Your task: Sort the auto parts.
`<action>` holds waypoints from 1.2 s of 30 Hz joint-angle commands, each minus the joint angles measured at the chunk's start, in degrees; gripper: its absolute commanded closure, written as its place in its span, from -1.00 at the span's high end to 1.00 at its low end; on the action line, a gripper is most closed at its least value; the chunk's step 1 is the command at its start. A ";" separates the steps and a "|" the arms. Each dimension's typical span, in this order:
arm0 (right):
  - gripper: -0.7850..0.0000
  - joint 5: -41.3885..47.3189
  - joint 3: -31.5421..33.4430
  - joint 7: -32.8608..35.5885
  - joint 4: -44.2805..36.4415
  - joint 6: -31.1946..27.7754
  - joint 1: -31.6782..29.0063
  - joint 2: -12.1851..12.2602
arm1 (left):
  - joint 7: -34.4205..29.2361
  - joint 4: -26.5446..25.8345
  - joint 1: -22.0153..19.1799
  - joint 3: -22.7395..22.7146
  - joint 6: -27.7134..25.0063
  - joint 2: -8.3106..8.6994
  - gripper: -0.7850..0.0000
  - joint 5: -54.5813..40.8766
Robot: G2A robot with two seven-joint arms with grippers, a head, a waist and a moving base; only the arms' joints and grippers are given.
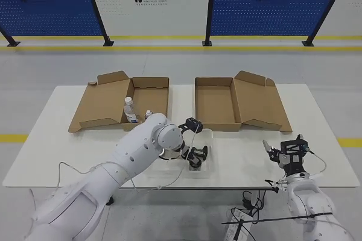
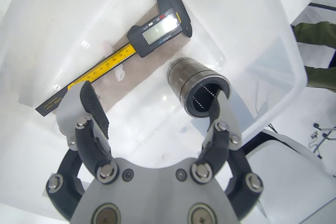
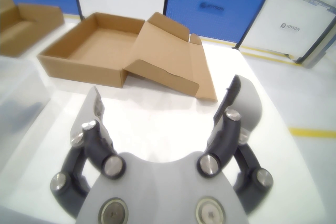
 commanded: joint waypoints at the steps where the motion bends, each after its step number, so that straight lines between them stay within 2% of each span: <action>1: 1.00 0.00 0.00 0.00 0.00 0.00 0.00 0.00 | -0.28 0.51 -0.31 0.23 -0.14 -0.26 0.83 -0.10; 2: 1.00 0.00 0.00 0.00 0.00 0.00 0.00 0.00 | -0.44 0.77 -0.48 0.38 -0.24 -0.39 0.71 -0.07; 5: 1.00 0.00 0.00 0.00 0.00 0.00 0.00 0.00 | -0.78 1.66 -0.82 0.78 -0.39 -0.75 0.52 0.07; 7: 1.00 0.00 0.00 0.00 0.00 0.00 0.00 0.00 | -1.48 2.27 -1.12 1.37 -0.61 -1.00 0.54 0.76; 10: 1.00 0.00 0.00 0.00 0.00 0.00 0.00 0.00 | -1.86 2.93 -1.31 1.92 -1.15 -1.49 0.38 0.26; 12: 1.00 0.00 0.00 0.00 0.00 0.00 0.00 0.00 | -2.10 3.41 -1.46 2.37 -1.34 -1.85 0.40 0.15; 16: 1.00 0.00 0.00 0.00 0.00 0.00 0.00 0.00 | -2.34 4.60 -1.94 3.10 -1.65 -2.51 0.29 0.24; 18: 1.00 0.00 0.00 0.00 0.00 0.00 0.00 0.00 | -2.44 5.10 -2.12 3.35 -1.99 -2.81 -0.01 0.08; 19: 1.00 0.00 0.00 0.00 0.00 0.00 0.00 0.00 | -2.62 5.38 -2.19 3.49 -2.23 -2.95 -0.05 -0.06; 28: 1.00 0.00 0.00 0.00 0.00 0.00 0.00 0.00 | -3.14 8.14 -2.33 4.55 -4.46 -4.41 -0.22 -2.64; 31: 1.00 0.00 0.00 0.00 0.00 0.00 0.00 0.00 | -3.05 8.95 -2.52 4.93 -4.89 -4.88 -0.42 -2.93; 34: 1.00 0.00 0.00 0.00 0.00 0.00 0.00 0.00 | -3.10 9.56 -2.70 5.19 -5.30 -5.28 -1.00 -3.19; 36: 1.00 0.00 0.00 0.00 0.00 0.00 0.00 0.00 | -2.98 9.92 -2.79 5.14 -5.60 -5.47 -1.00 -3.58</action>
